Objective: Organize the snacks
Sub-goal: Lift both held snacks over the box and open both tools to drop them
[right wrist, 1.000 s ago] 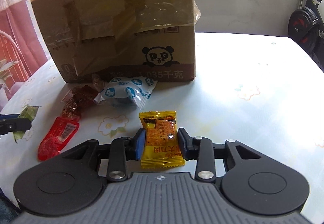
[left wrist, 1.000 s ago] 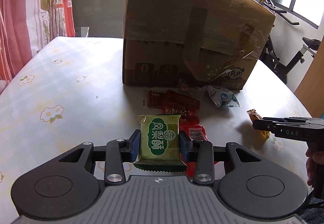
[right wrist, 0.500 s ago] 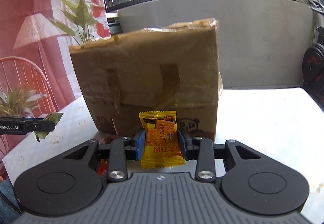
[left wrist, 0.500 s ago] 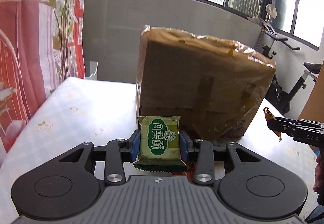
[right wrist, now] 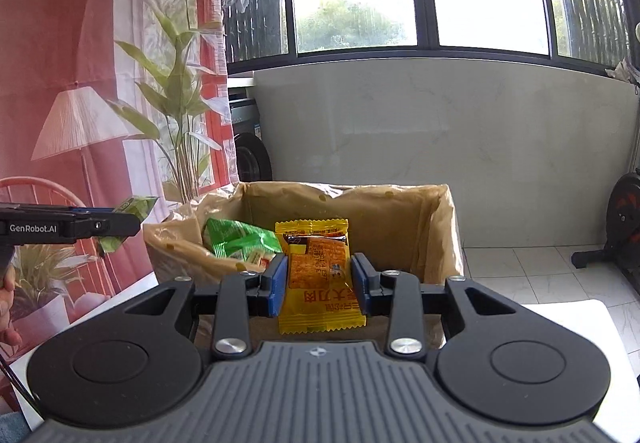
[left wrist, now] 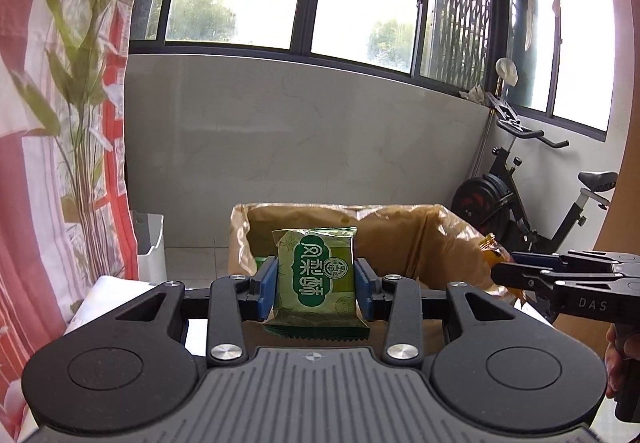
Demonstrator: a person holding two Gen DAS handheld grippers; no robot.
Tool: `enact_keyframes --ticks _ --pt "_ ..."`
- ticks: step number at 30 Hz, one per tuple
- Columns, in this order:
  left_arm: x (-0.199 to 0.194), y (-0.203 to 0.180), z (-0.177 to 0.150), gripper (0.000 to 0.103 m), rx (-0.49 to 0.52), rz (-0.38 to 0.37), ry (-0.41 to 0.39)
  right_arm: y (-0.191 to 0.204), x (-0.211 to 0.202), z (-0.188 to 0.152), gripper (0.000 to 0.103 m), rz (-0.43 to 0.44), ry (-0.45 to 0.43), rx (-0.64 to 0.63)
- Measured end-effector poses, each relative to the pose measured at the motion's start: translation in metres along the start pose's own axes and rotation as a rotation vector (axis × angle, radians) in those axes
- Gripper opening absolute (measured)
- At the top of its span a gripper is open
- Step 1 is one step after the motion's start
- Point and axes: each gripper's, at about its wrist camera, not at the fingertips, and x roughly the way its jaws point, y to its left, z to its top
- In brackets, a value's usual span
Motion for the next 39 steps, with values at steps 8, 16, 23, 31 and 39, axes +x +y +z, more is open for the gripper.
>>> enact_keyframes --ticks 8,16,23,31,39 --pt "0.053 -0.025 0.027 0.042 0.018 0.014 0.001 -0.017 0.056 0.028 0.036 -0.045 0.071 -0.012" --pt "0.094 -0.033 0.011 0.042 -0.017 0.016 0.115 -0.018 0.088 0.02 0.036 -0.094 0.156 -0.08" --pt "0.096 -0.028 0.012 0.049 -0.008 0.037 0.128 -0.02 0.087 0.017 0.037 -0.107 0.183 -0.073" --pt "0.071 -0.024 0.019 0.07 -0.012 0.057 0.109 -0.02 0.074 0.016 0.046 -0.115 0.171 -0.04" --pt "0.03 -0.015 0.022 0.07 -0.007 0.03 0.081 -0.007 0.046 0.016 0.048 -0.072 0.125 -0.018"
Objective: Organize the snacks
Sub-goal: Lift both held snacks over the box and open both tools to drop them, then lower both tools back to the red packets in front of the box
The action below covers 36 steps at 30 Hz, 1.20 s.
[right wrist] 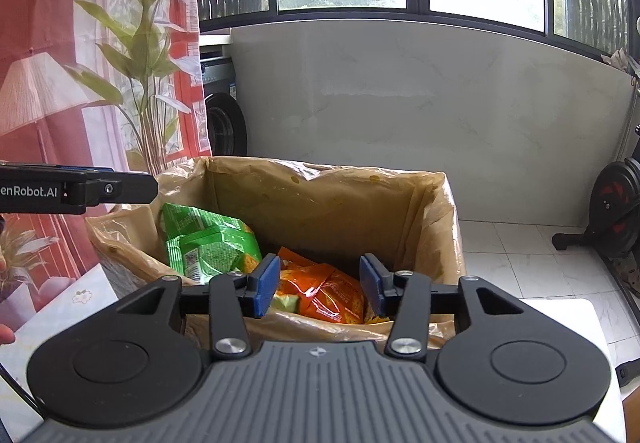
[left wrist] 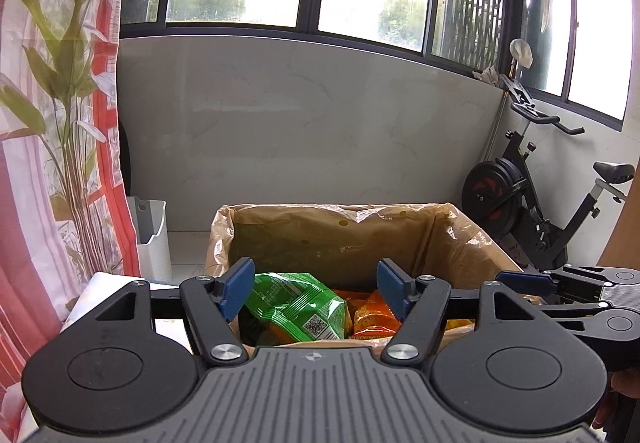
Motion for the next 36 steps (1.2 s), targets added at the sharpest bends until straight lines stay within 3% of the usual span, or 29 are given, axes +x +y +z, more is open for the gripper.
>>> enact_keyframes --ticks 6,13,23,29,36 --pt "-0.033 0.018 -0.033 0.07 -0.042 -0.035 0.052 0.009 -0.034 -0.015 0.05 0.035 -0.069 0.004" --pt "-0.03 0.03 -0.092 0.07 -0.123 -0.03 0.165 0.015 -0.053 -0.055 0.05 0.034 -0.104 0.091" --pt "0.006 0.019 -0.181 0.07 -0.199 -0.032 0.405 0.013 -0.041 -0.115 0.05 0.007 0.014 0.151" --pt "0.014 0.004 -0.202 0.07 -0.161 -0.037 0.447 0.017 -0.032 -0.156 0.05 0.01 0.111 0.151" --pt "0.018 -0.015 -0.217 0.07 -0.107 -0.042 0.487 0.021 -0.024 -0.18 0.05 0.032 0.173 0.14"
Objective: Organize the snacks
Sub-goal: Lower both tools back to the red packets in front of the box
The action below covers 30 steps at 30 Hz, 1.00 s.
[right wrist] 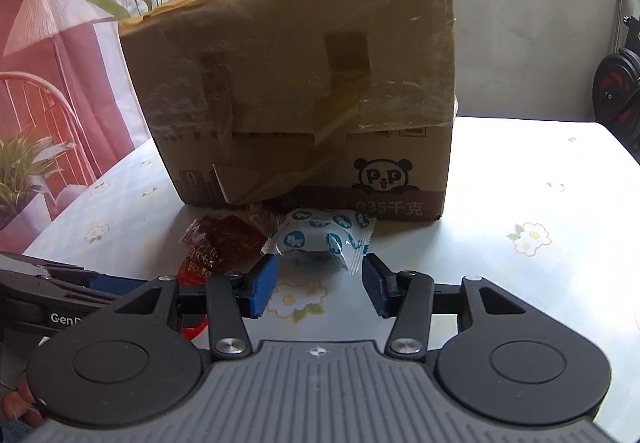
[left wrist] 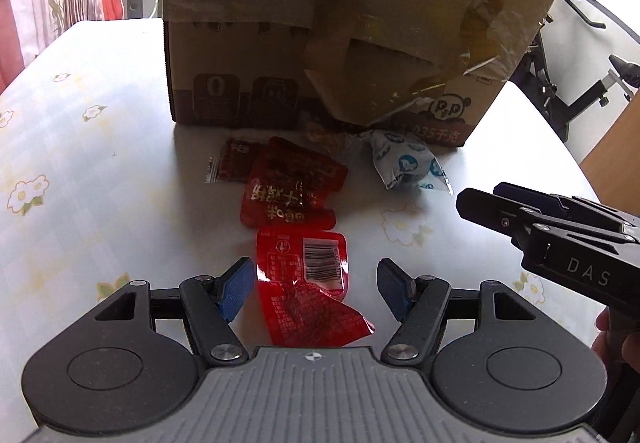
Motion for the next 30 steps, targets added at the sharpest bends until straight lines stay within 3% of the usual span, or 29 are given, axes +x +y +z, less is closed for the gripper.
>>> enact_keyframes --ticks 8,11,12,14,15,16,21,24,26,28,30 --pt "0.006 -0.009 -0.006 0.071 0.08 0.048 -0.012 -0.006 0.005 -0.005 0.05 0.006 0.022 0.025" --pt "0.005 -0.009 -0.007 0.066 0.096 0.062 -0.02 -0.008 0.006 -0.005 0.05 0.005 0.026 0.029" --pt "0.004 -0.009 -0.007 0.052 0.104 0.07 -0.025 -0.008 0.006 -0.005 0.052 0.005 0.028 0.031" --pt "0.0 -0.003 -0.005 0.051 0.089 0.04 -0.025 -0.008 0.007 -0.006 0.055 0.006 0.03 0.031" --pt "-0.002 0.001 -0.004 0.027 0.07 0.024 -0.028 -0.008 0.006 -0.006 0.058 0.009 0.03 0.03" --pt "-0.003 0.005 -0.003 0.011 0.057 0.02 -0.032 -0.009 0.006 -0.005 0.058 0.012 0.03 0.029" --pt "-0.013 0.018 -0.001 0.011 0.017 0.035 -0.08 -0.007 0.008 -0.001 0.073 0.014 0.026 0.023" --pt "-0.017 0.022 -0.001 0.012 -0.005 0.031 -0.093 -0.005 0.011 0.002 0.075 0.009 0.025 0.006" --pt "-0.019 0.022 0.0 0.017 -0.015 0.013 -0.079 -0.005 0.011 0.003 0.075 0.007 0.024 0.012" --pt "-0.021 0.019 -0.001 0.035 -0.011 -0.004 -0.075 -0.005 0.01 0.002 0.075 0.012 0.03 0.013" --pt "-0.022 0.016 -0.004 0.041 0.002 -0.011 -0.081 -0.003 0.009 0.0 0.075 0.015 0.039 0.007"
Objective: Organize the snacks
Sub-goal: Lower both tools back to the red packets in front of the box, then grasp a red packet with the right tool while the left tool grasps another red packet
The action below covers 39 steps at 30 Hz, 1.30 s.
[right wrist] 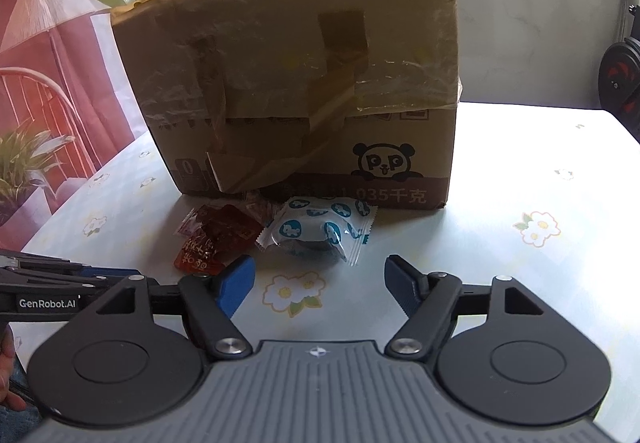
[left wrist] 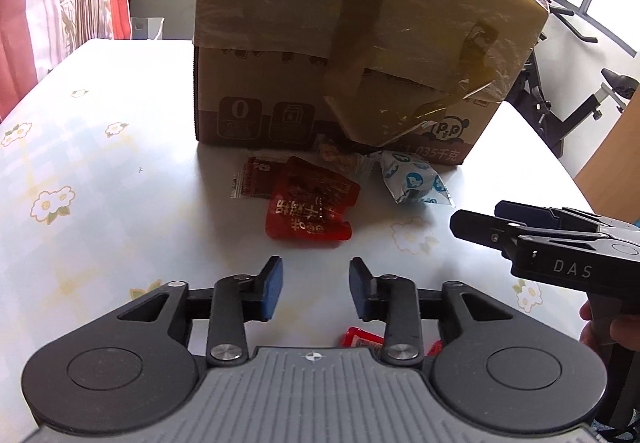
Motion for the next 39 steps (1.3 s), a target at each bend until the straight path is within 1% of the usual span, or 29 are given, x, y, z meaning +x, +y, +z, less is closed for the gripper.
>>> enact_keyframes --ticks 3,6,9,12,16,20,24,27,29,33,39 --pt "-0.002 -0.003 -0.003 0.041 0.001 -0.001 0.002 0.002 -0.003 -0.005 0.075 0.005 0.012 -0.001" --pt "-0.007 0.0 -0.004 0.041 -0.01 0.024 -0.008 0.005 -0.01 -0.009 0.075 0.015 0.022 -0.009" --pt "-0.015 0.008 -0.004 0.041 -0.042 0.051 -0.018 0.011 -0.016 -0.014 0.075 0.046 0.038 -0.036" --pt "-0.024 0.015 -0.007 0.041 -0.064 0.074 -0.031 0.024 -0.02 -0.022 0.075 0.078 0.076 -0.094" --pt "-0.035 0.023 -0.016 0.042 -0.093 0.084 -0.035 0.048 -0.024 -0.042 0.075 0.109 0.125 -0.197" --pt "-0.043 0.031 -0.025 0.042 -0.118 0.079 -0.032 0.07 -0.027 -0.056 0.075 0.124 0.151 -0.316" --pt "-0.05 0.035 -0.029 0.042 -0.125 0.069 -0.048 0.085 -0.023 -0.063 0.075 0.149 0.17 -0.376" --pt "-0.052 0.039 -0.031 0.042 -0.136 0.064 -0.053 0.094 -0.014 -0.066 0.075 0.145 0.195 -0.43" --pt "-0.052 0.04 -0.033 0.042 -0.139 0.062 -0.052 0.094 -0.009 -0.066 0.076 0.145 0.193 -0.43" --pt "-0.051 0.045 -0.036 0.042 -0.146 0.06 -0.046 0.086 0.0 -0.06 0.079 0.126 0.191 -0.384" --pt "-0.046 0.044 -0.037 0.042 -0.145 0.05 -0.042 0.071 0.003 -0.054 0.077 0.031 0.162 -0.313"
